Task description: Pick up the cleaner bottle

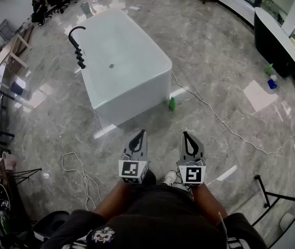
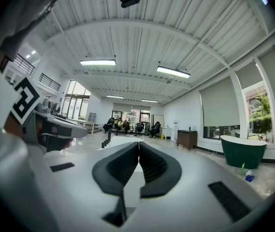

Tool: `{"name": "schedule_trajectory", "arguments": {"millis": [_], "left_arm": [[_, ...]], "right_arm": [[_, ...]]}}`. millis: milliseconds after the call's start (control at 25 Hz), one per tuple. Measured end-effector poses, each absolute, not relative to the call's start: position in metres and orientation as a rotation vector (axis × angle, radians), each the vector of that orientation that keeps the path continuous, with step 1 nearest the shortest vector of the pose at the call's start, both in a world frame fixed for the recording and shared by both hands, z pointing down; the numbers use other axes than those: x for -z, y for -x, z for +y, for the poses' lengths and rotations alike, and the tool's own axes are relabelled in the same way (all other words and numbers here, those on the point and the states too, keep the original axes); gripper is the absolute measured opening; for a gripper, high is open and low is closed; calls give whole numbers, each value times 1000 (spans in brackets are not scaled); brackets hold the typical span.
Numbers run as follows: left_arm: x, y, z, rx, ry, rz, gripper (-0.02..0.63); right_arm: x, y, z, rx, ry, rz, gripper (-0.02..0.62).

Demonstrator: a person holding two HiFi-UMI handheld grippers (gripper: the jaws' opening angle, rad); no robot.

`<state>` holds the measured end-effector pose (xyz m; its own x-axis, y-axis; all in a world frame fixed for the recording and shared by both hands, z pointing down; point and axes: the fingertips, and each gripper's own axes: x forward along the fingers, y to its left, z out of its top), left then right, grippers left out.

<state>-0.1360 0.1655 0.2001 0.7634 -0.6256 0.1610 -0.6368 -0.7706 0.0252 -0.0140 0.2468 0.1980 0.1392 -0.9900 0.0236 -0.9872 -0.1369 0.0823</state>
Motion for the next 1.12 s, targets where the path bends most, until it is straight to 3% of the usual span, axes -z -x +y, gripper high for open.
{"name": "schedule_trajectory", "arguments": {"millis": [520, 1120], "left_arm": [[-217, 92, 52, -220, -2865, -1004, 6], [-216, 75, -86, -164, -2822, -1045, 6]], "right_arm": [[-216, -43, 129, 36, -2291, -1988, 17], [-203, -63, -13, 75, -2190, -2021, 17]]}}
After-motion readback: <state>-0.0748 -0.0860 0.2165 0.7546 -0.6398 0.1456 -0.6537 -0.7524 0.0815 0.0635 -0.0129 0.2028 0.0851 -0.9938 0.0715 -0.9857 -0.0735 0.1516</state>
